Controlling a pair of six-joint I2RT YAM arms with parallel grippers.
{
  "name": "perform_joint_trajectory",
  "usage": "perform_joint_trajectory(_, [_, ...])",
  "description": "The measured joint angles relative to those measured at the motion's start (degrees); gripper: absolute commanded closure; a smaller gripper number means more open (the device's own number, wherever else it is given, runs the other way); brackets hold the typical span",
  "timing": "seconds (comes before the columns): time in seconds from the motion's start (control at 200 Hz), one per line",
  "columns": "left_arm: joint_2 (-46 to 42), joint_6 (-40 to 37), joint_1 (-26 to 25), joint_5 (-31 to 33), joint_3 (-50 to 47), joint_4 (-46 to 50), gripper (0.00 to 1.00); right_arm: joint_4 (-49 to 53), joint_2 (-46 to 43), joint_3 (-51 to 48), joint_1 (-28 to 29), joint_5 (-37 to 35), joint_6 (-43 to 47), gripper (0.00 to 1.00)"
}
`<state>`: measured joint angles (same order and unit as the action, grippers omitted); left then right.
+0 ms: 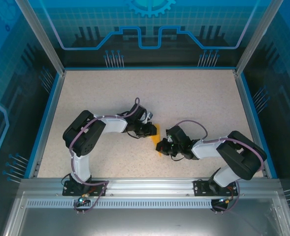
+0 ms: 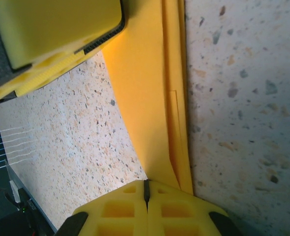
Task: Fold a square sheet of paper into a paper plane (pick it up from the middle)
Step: Fold the wing for the fifth time at the center of the table.
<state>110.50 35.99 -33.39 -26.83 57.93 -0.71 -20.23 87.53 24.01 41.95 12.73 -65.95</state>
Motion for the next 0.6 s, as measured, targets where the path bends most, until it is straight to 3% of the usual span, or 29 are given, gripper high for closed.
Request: perform_joint_trajectory(0.6, [4.24, -5.99, 5.53, -1.46, 7.89, 5.20, 0.77, 0.13, 0.28, 0.11, -0.74, 1.42, 1.66, 0.98])
